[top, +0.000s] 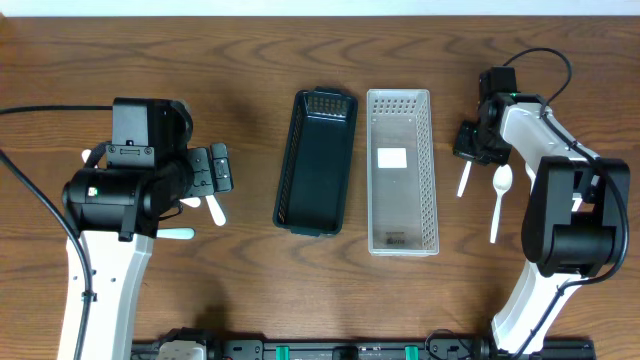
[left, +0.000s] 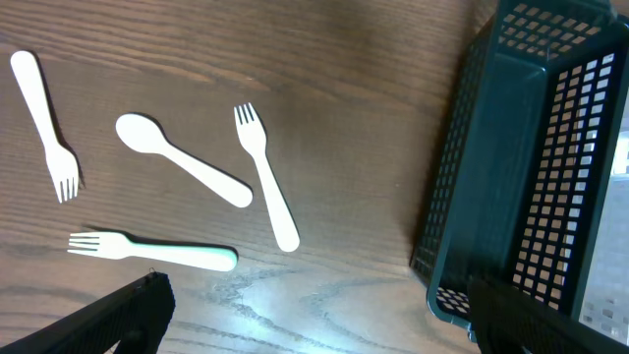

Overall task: Pack container
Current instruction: 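Carry the spoon left and lower it into the white basket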

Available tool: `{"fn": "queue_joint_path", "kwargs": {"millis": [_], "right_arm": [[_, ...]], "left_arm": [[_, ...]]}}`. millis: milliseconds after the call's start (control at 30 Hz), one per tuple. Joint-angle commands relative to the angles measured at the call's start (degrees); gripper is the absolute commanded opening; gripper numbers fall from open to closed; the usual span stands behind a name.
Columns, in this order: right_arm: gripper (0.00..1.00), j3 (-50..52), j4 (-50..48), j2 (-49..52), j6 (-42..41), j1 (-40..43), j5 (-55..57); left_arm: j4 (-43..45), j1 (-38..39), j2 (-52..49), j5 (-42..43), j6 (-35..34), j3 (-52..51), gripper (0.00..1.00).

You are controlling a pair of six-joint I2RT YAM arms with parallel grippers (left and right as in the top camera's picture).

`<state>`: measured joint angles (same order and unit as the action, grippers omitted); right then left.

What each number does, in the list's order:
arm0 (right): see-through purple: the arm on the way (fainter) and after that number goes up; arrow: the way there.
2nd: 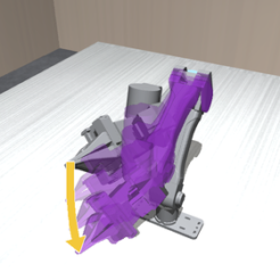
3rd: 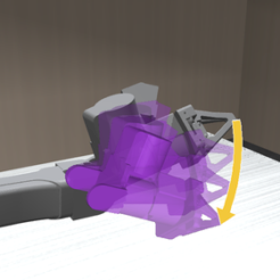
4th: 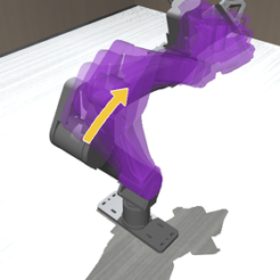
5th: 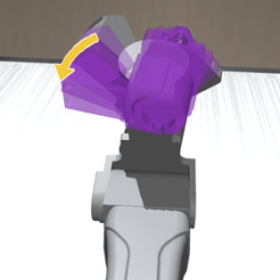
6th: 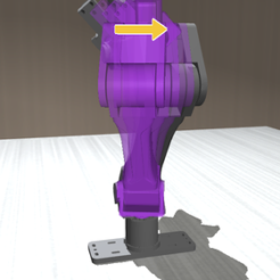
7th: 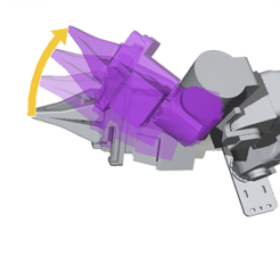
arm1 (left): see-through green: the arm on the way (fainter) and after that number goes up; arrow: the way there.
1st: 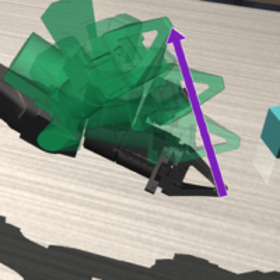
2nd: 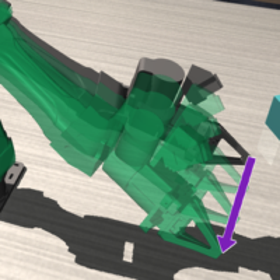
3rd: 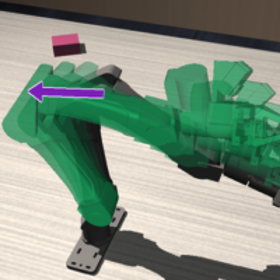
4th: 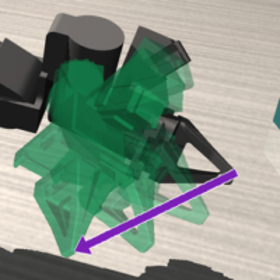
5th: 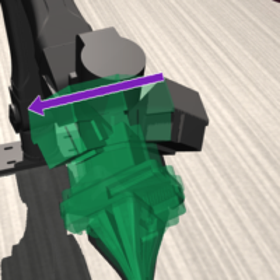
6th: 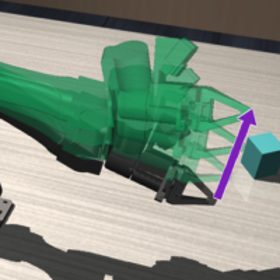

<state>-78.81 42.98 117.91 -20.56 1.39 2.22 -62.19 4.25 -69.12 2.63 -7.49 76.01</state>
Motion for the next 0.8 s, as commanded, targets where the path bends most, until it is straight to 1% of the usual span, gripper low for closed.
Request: {"fn": "queue_joint_path", "kwargs": {"millis": [0,100,200,333,433,500,600,767], "right_arm": [[0.01,1.6,0.2,3.9,-0.2,0.1,-3.2],[0.01,0.9,0.8,3.3,-0.2,0.1,-4.2],[0.01,-2.2,4.2,1.1,0.6,0.0,-4.2],[0.01,-10.6,11.4,-4.6,2.4,-0.1,-4.2],[0.01,-16.7,14.8,-10.0,3.4,-1.4,-4.2],[0.01,-19.3,15.5,-13.6,4.4,-3.3,-4.2],[0.01,-20.0,15.8,-17.8,4.3,-7.3,-4.2],[0.01,-19.2,18.5,-18.3,-0.4,-15.7,-4.2]], "left_arm": [[-0.2,0.2,0.0,-0.1,-0.1,1.2,0.98],[-0.2,0.2,0.0,-0.1,-0.1,1.2,0.98],[-0.1,0.2,0.0,-0.1,-0.1,1.2,0.98],[-0.1,0.2,0.0,-0.1,-0.1,1.2,0.98],[-0.1,0.2,0.0,-0.1,-0.1,1.2,0.98],[-0.1,0.2,0.0,-0.1,-0.1,1.2,0.98],[-0.1,0.2,0.0,-0.1,-0.1,1.2,0.98],[-0.1,0.2,0.0,-0.1,-0.1,1.2,0.98]]}}
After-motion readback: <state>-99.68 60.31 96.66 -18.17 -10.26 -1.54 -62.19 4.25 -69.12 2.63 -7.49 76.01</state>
